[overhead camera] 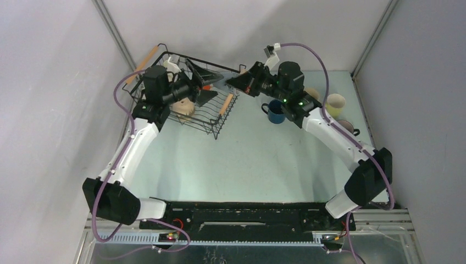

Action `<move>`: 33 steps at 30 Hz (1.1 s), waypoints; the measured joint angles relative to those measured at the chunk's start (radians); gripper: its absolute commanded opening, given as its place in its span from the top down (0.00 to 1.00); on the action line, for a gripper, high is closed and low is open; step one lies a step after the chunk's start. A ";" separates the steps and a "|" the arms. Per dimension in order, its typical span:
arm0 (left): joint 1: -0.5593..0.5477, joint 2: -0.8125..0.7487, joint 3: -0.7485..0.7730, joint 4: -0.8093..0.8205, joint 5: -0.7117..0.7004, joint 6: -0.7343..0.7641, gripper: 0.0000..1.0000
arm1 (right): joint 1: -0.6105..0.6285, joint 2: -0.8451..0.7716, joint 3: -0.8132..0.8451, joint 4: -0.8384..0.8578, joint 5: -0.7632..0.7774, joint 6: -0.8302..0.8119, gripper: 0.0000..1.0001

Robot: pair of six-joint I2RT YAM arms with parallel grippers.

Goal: Unload the cups from the dish rack
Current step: Place the cup at the center of the board.

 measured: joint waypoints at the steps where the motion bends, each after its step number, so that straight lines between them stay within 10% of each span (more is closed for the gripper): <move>1: 0.000 -0.008 -0.008 0.001 0.005 0.008 0.00 | 0.000 -0.015 0.000 -0.021 0.012 -0.012 1.00; 20: -0.066 -0.114 -0.031 -0.185 -0.007 0.278 0.00 | -0.097 -0.310 -0.113 -0.759 0.341 -0.282 1.00; 33: -0.196 -0.127 -0.031 -0.266 -0.072 0.357 0.00 | -0.278 -0.240 -0.208 -0.943 0.468 -0.406 1.00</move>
